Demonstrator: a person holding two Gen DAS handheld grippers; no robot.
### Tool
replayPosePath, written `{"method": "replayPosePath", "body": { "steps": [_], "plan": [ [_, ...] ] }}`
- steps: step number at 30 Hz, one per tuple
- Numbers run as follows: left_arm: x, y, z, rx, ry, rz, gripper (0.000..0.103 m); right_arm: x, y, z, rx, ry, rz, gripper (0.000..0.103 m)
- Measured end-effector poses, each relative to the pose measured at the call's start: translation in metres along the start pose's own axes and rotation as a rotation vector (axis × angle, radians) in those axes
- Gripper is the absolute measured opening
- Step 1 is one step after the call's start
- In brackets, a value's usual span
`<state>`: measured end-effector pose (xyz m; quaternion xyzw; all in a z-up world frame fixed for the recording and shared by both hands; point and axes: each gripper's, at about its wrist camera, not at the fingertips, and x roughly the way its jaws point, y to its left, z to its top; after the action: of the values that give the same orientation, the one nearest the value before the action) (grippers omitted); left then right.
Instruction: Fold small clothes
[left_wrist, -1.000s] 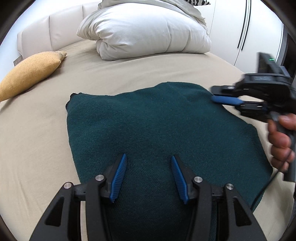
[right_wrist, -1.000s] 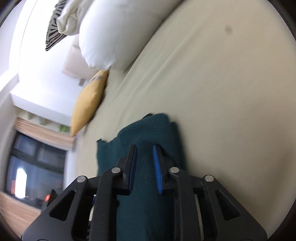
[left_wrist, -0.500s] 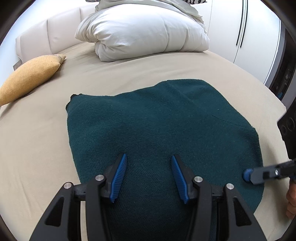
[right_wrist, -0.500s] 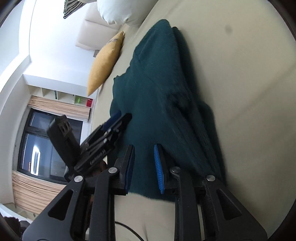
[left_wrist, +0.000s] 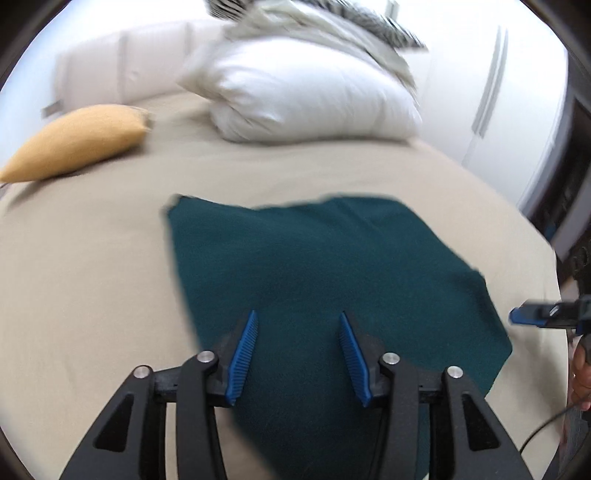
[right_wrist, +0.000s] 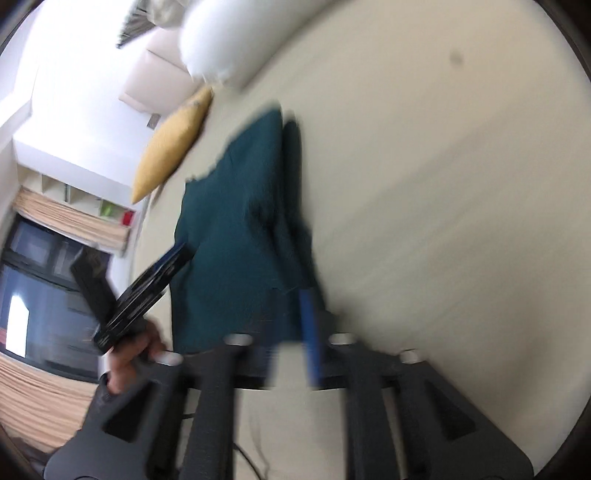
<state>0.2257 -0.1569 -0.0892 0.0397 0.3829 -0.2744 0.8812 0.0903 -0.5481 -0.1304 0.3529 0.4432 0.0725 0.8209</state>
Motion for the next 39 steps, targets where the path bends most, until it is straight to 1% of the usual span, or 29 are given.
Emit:
{"method": "replayPosePath", "body": {
  "steps": [1, 2, 3, 4, 5, 6, 7, 8, 9, 10, 11, 12, 13, 14, 16, 17, 18, 19, 21, 22, 24, 26, 28, 29, 31, 32, 33, 35, 39],
  "plan": [
    [-0.007, 0.006, -0.001, -0.03, -0.021, 0.012, 0.049, -0.008, 0.003, 0.004, -0.02, -0.036, -0.028, 0.077],
    [-0.012, 0.015, -0.001, -0.074, -0.032, 0.008, 0.049, -0.015, 0.006, 0.01, -0.034, -0.082, -0.037, 0.083],
    [-0.016, 0.023, -0.001, -0.114, -0.041, 0.007, 0.049, -0.018, 0.009, 0.018, -0.052, -0.116, -0.018, 0.083],
    [-0.019, 0.029, 0.0, -0.144, -0.052, 0.009, 0.05, -0.015, 0.014, 0.028, -0.067, -0.107, 0.003, 0.083],
    [-0.02, 0.036, 0.001, -0.174, -0.054, 0.009, 0.053, -0.012, 0.015, 0.033, -0.069, -0.097, 0.011, 0.083],
    [-0.014, 0.041, 0.003, -0.196, -0.022, 0.0, 0.06, -0.003, 0.019, 0.042, -0.067, -0.082, 0.025, 0.083],
    [-0.005, 0.045, 0.004, -0.217, 0.026, -0.021, 0.061, 0.005, 0.021, 0.048, -0.065, -0.071, 0.042, 0.083],
    [0.008, 0.048, 0.002, -0.25, 0.091, -0.057, 0.062, 0.017, 0.023, 0.056, -0.061, -0.049, 0.063, 0.081],
    [0.017, 0.05, 0.001, -0.272, 0.122, -0.082, 0.062, 0.041, 0.025, 0.068, -0.05, -0.014, 0.061, 0.08],
    [0.023, 0.051, -0.001, -0.297, 0.143, -0.104, 0.063, 0.051, 0.028, 0.073, -0.043, -0.001, 0.056, 0.077],
    [0.029, 0.052, -0.004, -0.325, 0.154, -0.114, 0.067, 0.064, 0.028, 0.079, -0.038, 0.021, 0.058, 0.073],
    [0.036, 0.053, -0.006, -0.36, 0.149, -0.118, 0.071, 0.08, 0.028, 0.085, -0.036, 0.056, 0.061, 0.069],
    [0.043, 0.053, -0.007, -0.384, 0.165, -0.138, 0.072, 0.096, 0.027, 0.091, -0.029, 0.091, 0.043, 0.063],
    [0.045, 0.051, -0.007, -0.396, 0.162, -0.143, 0.073, 0.104, 0.025, 0.091, -0.026, 0.108, 0.027, 0.058],
    [0.049, 0.047, -0.005, -0.4, 0.165, -0.146, 0.065, 0.124, 0.026, 0.091, -0.039, 0.127, 0.006, 0.053],
    [0.051, 0.045, -0.004, -0.399, 0.174, -0.145, 0.06, 0.126, 0.028, 0.093, -0.055, 0.125, 0.003, 0.044],
    [0.05, 0.043, -0.003, -0.395, 0.178, -0.143, 0.055, 0.13, 0.031, 0.094, -0.062, 0.135, -0.01, 0.04],
    [0.049, 0.041, -0.002, -0.387, 0.181, -0.14, 0.052, 0.132, 0.033, 0.092, -0.068, 0.135, -0.019, 0.033],
    [0.044, 0.036, -0.002, -0.364, 0.18, -0.13, 0.043, 0.133, 0.047, 0.086, -0.137, 0.124, -0.086, 0.028],
    [0.04, 0.033, -0.002, -0.347, 0.182, -0.12, 0.041, 0.13, 0.054, 0.083, -0.176, 0.114, -0.126, 0.025],
    [0.03, 0.03, 0.0, -0.326, 0.181, -0.103, 0.037, 0.125, 0.08, 0.071, -0.285, 0.082, -0.232, 0.022],
    [0.012, 0.027, 0.0, -0.293, 0.176, -0.076, 0.036, 0.116, 0.104, 0.06, -0.363, 0.05, -0.295, 0.021],
    [-0.013, 0.024, -0.001, -0.253, 0.156, -0.049, 0.036, 0.101, 0.134, 0.043, -0.434, 0.018, -0.3, 0.021],
    [-0.032, 0.025, -0.004, -0.233, 0.139, -0.034, 0.036, 0.097, 0.144, 0.037, -0.456, 0.012, -0.301, 0.021],
    [-0.061, 0.029, -0.01, -0.206, 0.115, -0.015, 0.036, 0.086, 0.177, 0.009, -0.536, -0.012, -0.307, 0.021],
    [-0.078, 0.032, -0.015, -0.189, 0.11, -0.001, 0.036, 0.08, 0.187, 0.0, -0.56, -0.019, -0.306, 0.021],
    [-0.098, 0.036, -0.022, -0.174, 0.106, 0.014, 0.036, 0.076, 0.204, -0.014, -0.592, -0.03, -0.296, 0.021],
    [-0.125, 0.042, -0.033, -0.152, 0.104, 0.035, 0.036, 0.071, 0.233, -0.041, -0.63, -0.035, -0.261, 0.021],
    [-0.178, 0.054, -0.063, -0.123, 0.08, 0.091, 0.036, 0.068, 0.275, -0.08, -0.662, -0.019, -0.185, 0.021]
  ]
}}
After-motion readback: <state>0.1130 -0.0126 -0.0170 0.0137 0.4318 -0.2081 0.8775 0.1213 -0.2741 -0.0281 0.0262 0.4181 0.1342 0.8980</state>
